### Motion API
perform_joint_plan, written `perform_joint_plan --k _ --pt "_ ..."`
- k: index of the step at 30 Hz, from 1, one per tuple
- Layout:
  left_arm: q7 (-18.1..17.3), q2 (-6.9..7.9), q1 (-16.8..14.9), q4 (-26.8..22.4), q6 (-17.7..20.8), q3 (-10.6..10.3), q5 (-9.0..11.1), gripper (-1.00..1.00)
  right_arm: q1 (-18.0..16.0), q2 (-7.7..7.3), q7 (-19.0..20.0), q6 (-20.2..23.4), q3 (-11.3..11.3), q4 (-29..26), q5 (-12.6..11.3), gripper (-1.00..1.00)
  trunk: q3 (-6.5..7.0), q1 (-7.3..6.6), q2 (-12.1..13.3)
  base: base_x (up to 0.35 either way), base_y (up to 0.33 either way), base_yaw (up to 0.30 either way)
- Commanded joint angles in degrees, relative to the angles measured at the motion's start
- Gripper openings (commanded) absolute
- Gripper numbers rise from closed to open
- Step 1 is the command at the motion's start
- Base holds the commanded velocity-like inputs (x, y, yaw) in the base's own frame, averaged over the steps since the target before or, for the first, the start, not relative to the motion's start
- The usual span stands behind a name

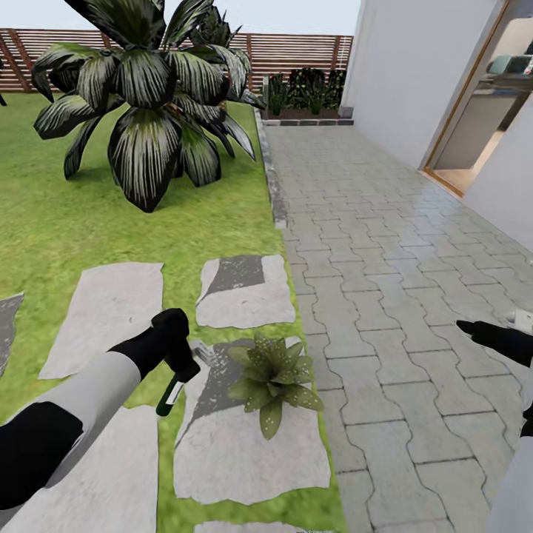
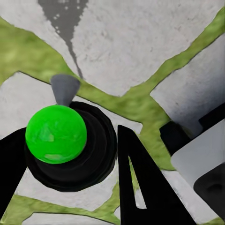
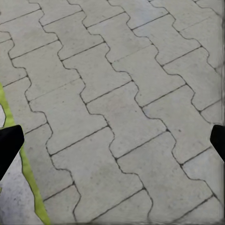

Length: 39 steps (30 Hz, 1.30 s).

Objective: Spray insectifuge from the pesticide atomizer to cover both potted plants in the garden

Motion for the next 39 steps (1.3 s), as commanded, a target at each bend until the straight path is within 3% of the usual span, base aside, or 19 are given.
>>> perform_joint_plan --k 1,4,8,14,39 --pt "-0.56 -0.45 0.0 -0.08 0.25 -1.64 -0.52 -1.0 -0.07 0.0 0.56 0.2 -0.06 -0.08 0.61 1.0 -0.04 -0.01 -0.02 0.0 0.186 -0.265" --pt "-0.63 -0.84 0.23 -0.02 0.28 -5.72 -0.52 -1.0 -0.07 -0.02 0.56 0.21 -0.06 -0.08 0.61 1.0 -0.04 -0.01 -0.02 0.0 0.07 -0.265" --pt "-0.65 -1.24 0.32 -0.01 0.27 -7.95 -0.52 -1.0 -0.07 -0.06 0.56 0.24 -0.06 -0.08 0.61 1.0 -0.03 -0.01 -0.02 0.0 0.01 -0.22" --pt "-0.65 -3.41 0.49 -0.01 0.28 -8.24 -0.49 -1.0 -0.07 -0.04 0.56 0.25 -0.06 -0.08 0.61 1.0 -0.03 -0.01 -0.02 0.0 0.001 -0.034" --pt "-0.61 -3.31 1.2 -0.01 0.21 -7.94 -0.39 -1.0 -0.07 -0.04 0.56 0.2 -0.06 -0.08 0.61 1.0 -0.03 -0.01 -0.02 -0.026 -0.026 0.0"
